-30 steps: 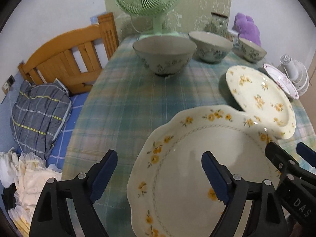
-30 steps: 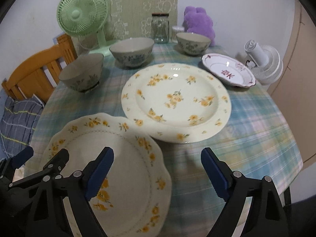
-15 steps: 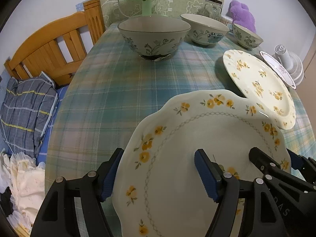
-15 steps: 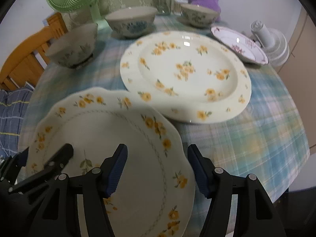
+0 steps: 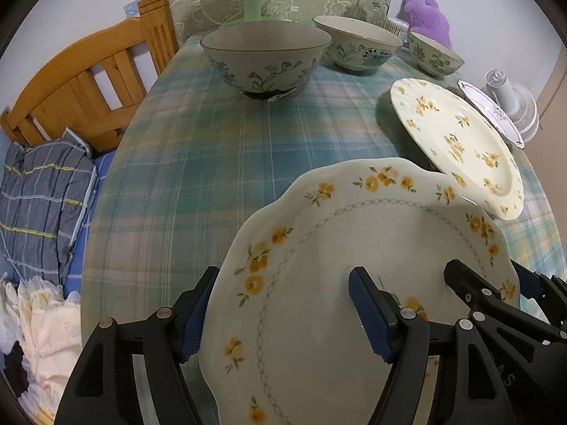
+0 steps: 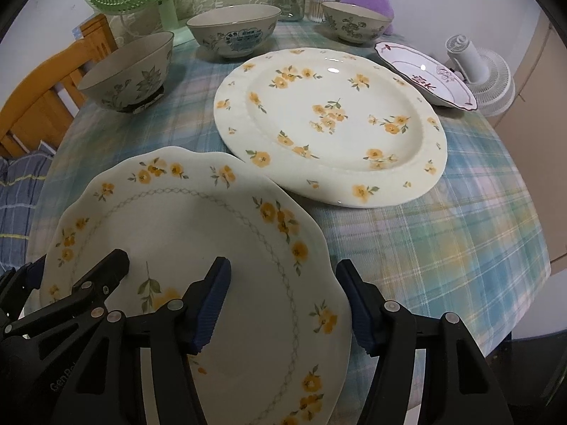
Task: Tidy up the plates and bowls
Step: 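Lift and carry the scalloped plate with both tools across the table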
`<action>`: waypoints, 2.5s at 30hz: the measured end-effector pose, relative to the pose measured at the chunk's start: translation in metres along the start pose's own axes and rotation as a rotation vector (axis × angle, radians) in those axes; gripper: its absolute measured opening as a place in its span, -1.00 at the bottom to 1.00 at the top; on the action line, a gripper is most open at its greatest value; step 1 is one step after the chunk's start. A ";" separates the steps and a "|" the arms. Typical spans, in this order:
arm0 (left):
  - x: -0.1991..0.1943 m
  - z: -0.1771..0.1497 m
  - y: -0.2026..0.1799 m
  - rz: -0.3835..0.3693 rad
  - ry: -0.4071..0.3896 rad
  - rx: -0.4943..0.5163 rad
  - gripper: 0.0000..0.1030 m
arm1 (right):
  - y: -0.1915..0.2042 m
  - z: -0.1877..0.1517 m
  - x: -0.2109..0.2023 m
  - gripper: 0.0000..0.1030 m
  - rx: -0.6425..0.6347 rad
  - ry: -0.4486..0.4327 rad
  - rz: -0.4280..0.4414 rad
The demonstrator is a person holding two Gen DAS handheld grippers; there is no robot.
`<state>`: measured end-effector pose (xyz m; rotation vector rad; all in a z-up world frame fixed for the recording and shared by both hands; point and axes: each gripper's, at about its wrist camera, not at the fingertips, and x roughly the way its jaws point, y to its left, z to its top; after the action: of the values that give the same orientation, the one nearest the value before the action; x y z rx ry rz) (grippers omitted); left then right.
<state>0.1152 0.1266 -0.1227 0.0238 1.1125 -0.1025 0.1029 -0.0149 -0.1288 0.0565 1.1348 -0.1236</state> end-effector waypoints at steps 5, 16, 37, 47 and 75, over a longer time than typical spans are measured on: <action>-0.016 -0.007 -0.013 0.012 -0.001 -0.023 0.43 | -0.010 0.000 -0.012 0.28 -0.015 0.001 0.024; -0.046 -0.006 -0.064 0.035 -0.035 -0.057 0.44 | -0.059 0.008 -0.043 0.28 -0.053 -0.029 0.056; -0.043 0.025 -0.196 0.012 -0.086 -0.068 0.43 | -0.196 0.047 -0.053 0.28 -0.043 -0.070 0.042; -0.013 0.030 -0.252 -0.010 -0.035 -0.041 0.43 | -0.254 0.053 -0.028 0.28 -0.018 -0.027 0.019; 0.044 0.048 -0.322 0.004 0.025 0.010 0.46 | -0.332 0.068 0.038 0.28 0.089 0.058 0.015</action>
<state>0.1475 -0.2002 -0.1305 0.0365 1.1365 -0.1040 0.1379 -0.3537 -0.1281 0.1488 1.1863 -0.1600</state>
